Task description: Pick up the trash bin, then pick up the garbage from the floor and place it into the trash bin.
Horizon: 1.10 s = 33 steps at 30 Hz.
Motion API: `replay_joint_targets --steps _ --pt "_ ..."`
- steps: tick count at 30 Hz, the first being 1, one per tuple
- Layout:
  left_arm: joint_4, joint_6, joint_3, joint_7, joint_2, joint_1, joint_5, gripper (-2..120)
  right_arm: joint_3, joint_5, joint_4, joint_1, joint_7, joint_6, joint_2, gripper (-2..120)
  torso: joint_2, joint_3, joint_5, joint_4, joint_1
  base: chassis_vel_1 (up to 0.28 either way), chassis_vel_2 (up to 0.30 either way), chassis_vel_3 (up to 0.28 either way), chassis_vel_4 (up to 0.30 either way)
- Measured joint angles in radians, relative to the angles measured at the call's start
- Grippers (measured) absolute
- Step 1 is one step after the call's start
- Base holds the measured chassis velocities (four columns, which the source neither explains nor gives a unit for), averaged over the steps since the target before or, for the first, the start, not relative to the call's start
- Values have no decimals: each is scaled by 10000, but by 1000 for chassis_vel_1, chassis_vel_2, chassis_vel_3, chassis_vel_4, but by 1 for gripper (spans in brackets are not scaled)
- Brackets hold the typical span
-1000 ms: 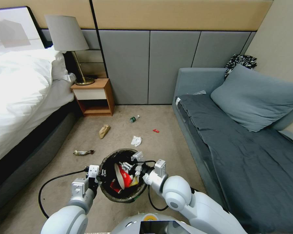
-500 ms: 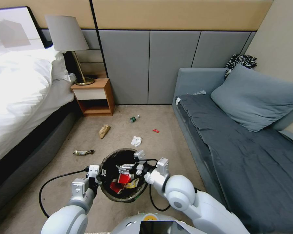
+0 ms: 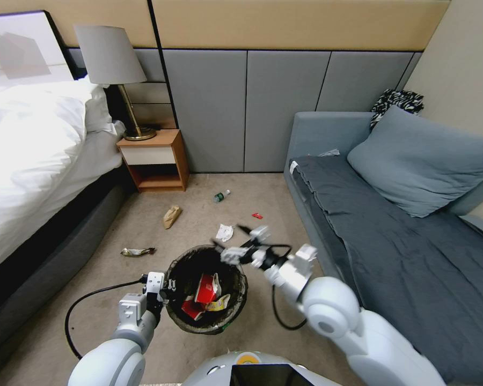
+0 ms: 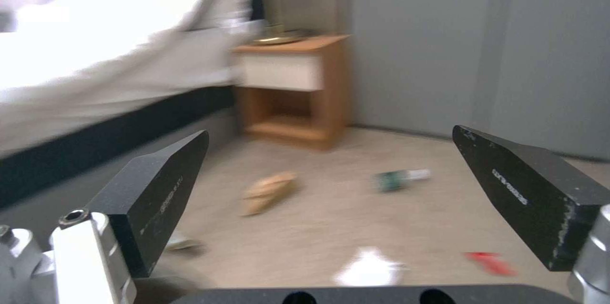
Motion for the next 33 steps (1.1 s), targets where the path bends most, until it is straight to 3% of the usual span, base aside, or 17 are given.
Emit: replay_joint_targets --steps 4,8,10,14,24,33 --pt "0 -5 -5 0 2 15 8 1 473 -574 -54 -471 25 160 95 100 0 0 -1 -2 0 0 0 0 0" --pt "0 -21 -35 0 38 105 32 1 1648 -1651 -222 -1882 16 686 603 100 0 0 -1 -3 0 0 0 0 0" --pt "0 -29 -47 0 64 166 68 1 2527 -2462 -458 -2766 -167 1260 1278 100 0 0 -2 -2 0 0 0 0 0" --pt "0 -41 8 3 31 201 141 1 3164 -4027 -1180 -3421 -494 2161 2007 100 0 1 -1 -1 0 0 0 0 0" --pt "0 -65 -55 2 -20 261 162 1 3795 -4485 -1192 -4146 -637 1988 3142 100 0 0 -1 -1 -1 0 0 0 0" --pt "0 -139 10 21 -112 247 337 1 3841 -4701 -1090 -4505 -667 1921 3486 100 0 0 -2 -1 0 0 0 0 0"
